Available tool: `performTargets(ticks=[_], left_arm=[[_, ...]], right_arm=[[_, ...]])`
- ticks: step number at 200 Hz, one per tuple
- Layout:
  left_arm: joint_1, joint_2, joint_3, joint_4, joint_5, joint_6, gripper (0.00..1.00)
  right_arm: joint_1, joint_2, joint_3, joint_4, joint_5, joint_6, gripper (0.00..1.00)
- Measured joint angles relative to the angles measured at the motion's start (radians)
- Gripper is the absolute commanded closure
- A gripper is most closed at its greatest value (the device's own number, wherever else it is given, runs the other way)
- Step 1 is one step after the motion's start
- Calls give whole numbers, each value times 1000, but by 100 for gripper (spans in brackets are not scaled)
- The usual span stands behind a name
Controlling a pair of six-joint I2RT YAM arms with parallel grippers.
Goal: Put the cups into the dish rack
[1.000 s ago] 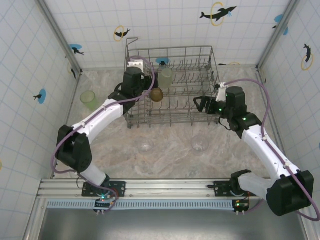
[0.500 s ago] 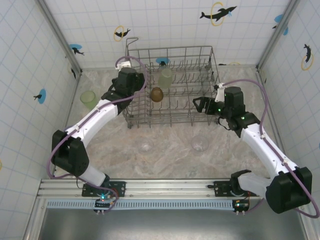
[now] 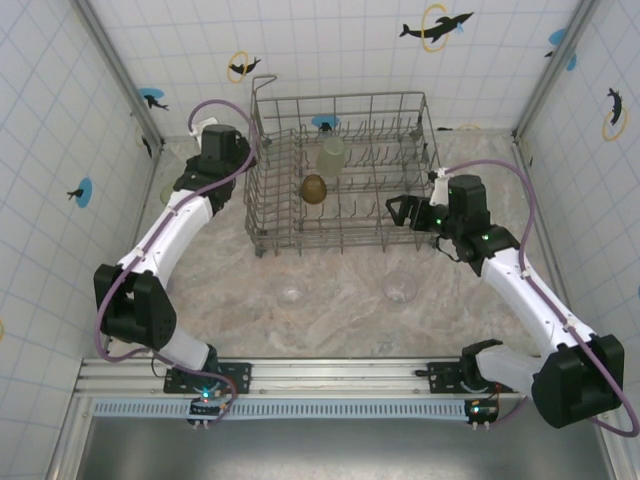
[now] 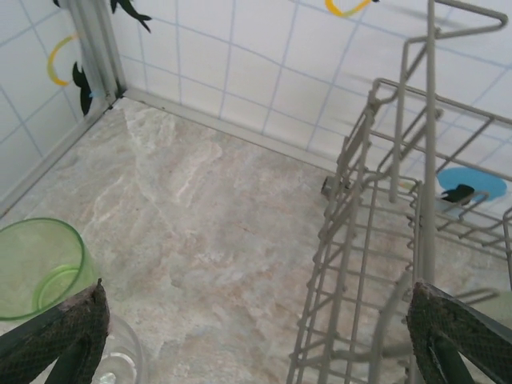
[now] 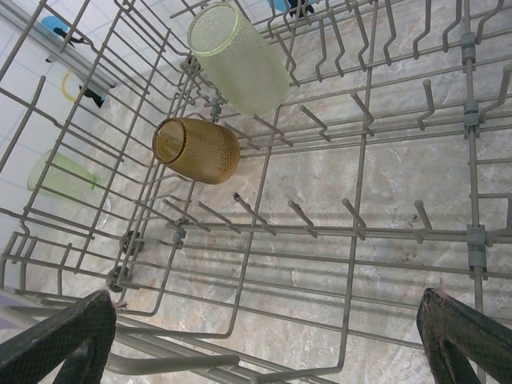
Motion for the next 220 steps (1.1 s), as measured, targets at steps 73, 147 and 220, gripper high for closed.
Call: performTargets(ticks=[73,147,220], left_arm=[[114,74,32,-38,29,-49,2],[280,96,43,-85,86,-75,2],[387,79,-28,-44,135,-102,2]], right_arm=[[2,-11,-18,-9,0,-3,0],[2,-11,-62,1,0,-7,0],[1,8,-63,16,-3,-23,0]])
